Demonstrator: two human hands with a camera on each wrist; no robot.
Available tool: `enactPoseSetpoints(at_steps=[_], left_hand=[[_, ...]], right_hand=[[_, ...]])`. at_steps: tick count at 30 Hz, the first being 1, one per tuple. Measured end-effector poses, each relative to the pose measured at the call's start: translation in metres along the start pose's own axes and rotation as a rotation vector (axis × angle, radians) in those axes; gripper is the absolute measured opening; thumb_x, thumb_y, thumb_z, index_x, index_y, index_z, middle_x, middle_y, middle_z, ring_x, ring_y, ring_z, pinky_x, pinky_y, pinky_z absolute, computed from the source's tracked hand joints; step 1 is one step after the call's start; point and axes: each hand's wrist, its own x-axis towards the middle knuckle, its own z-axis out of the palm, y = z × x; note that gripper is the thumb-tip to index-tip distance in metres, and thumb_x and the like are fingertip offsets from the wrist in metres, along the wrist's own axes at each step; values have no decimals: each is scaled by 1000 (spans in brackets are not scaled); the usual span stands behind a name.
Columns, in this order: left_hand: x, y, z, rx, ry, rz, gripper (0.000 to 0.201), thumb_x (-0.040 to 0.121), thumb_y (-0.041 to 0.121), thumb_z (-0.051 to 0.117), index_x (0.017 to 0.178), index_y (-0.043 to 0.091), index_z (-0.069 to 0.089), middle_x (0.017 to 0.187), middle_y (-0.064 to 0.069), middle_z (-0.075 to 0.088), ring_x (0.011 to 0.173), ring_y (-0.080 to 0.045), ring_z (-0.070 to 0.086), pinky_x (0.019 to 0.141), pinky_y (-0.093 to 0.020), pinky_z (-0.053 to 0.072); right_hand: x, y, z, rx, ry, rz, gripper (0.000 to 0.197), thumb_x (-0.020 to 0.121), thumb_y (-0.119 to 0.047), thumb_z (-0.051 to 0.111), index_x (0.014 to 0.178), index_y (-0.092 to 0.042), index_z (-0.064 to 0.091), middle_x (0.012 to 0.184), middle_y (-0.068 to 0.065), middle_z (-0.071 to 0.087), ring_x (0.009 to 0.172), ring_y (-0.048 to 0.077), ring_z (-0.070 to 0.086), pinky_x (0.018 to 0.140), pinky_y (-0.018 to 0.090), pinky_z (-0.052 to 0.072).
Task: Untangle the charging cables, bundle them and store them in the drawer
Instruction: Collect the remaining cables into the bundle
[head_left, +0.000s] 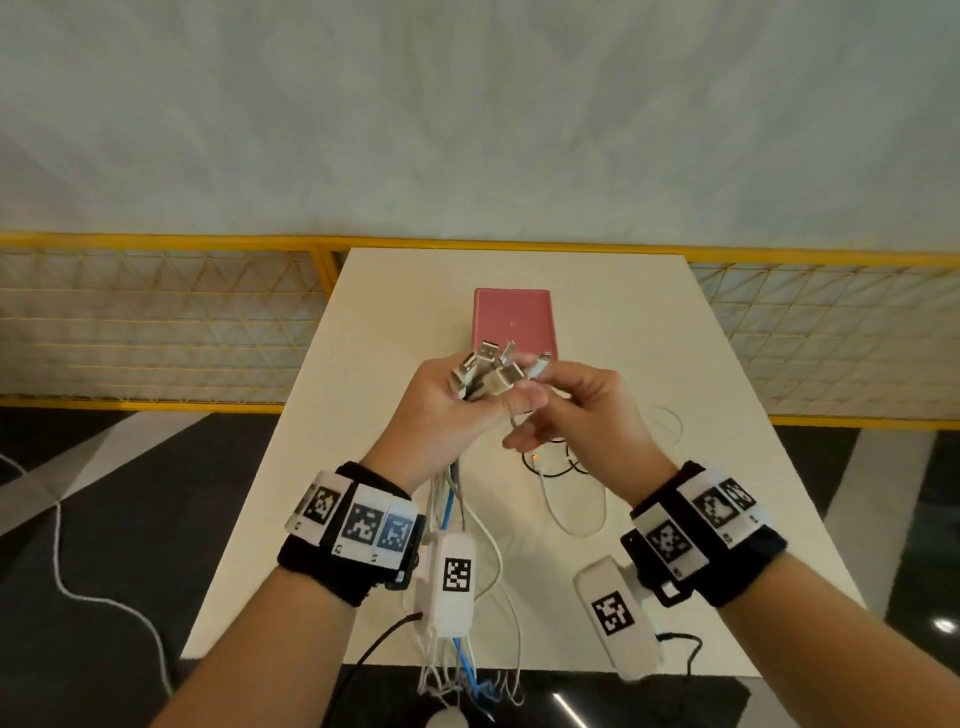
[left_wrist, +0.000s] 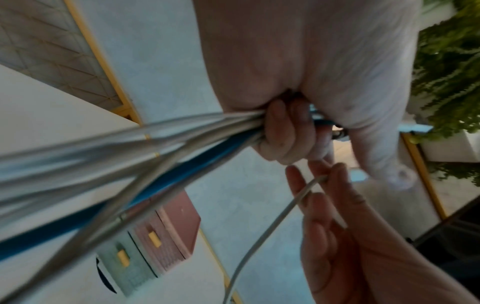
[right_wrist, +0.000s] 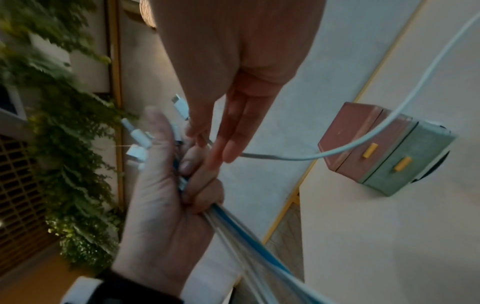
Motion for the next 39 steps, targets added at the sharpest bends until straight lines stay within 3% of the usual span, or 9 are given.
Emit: enactPoseSetpoints(at_steps=[3,7,13,19,21,24,31,33,39], left_hand=[[-1,3,7,-12,49,-10,11,82,16,74,90,8,75,52,16,61,49,3,55,55,-10,40],[0,2,11,-28,95,-8,44,82,44,68,86,0,67,44,6,35,43,-14,31,48,-26,29],[2,4,18,20,51,18,36,95,33,56,69,9,58,44,9,41,40,-6,36,46,-19,32],[21,21,-6,-478,345,75,39,100,33,44,62,24,45,51,10,37,51,-8,40,62,-27,47],[24,32,-20,-663,351,57,43,102,33,41,61,22,39,51,9,27,47,-8,29,51,-23,44],[21,35,-34,-502,307,40,41,96,35,54,60,25,38,47,11,27,40,-5,20,38,-19,20],[6,46,12,148,43,129,10,91,27,66,99,32,68,74,19,65,63,13,59,61,-9,46],[8,47,20,234,27,116,13,92,28,63,80,30,67,65,16,61,57,8,54,57,-13,39],[13,52,6,164,300,92,30,92,39,61,65,27,57,44,13,49,44,-3,39,52,-23,36]], right_hand=[[-19,-4,-2,-22,-25,86,16,93,-5,53,95,-7,68,83,0,71,55,21,69,54,27,58],[-36,2,0,-31,-29,135,16,93,-7,54,100,1,66,79,4,67,59,21,70,59,28,59],[-39,1,0,-91,-26,92,14,96,-9,51,92,-2,63,74,6,59,58,21,68,58,27,57],[-38,46,-34,-493,-132,123,23,99,-17,43,83,-11,58,85,7,64,80,17,62,87,37,54],[-36,57,-55,-582,-107,160,28,99,-26,42,80,-12,57,79,1,61,77,17,58,87,42,51],[-29,45,-70,-691,-39,109,30,99,-27,43,78,-14,60,74,4,59,68,11,52,75,34,45],[-7,-47,-53,-1121,44,-396,28,94,-40,51,88,-20,70,69,-4,53,62,15,49,60,36,45],[-5,-65,-49,-1157,16,-535,24,93,-34,54,86,-16,68,70,-6,48,63,16,50,59,34,44],[-5,-63,-81,-1131,1,-331,18,98,-28,46,97,-16,59,85,-3,58,79,17,56,73,32,46]])
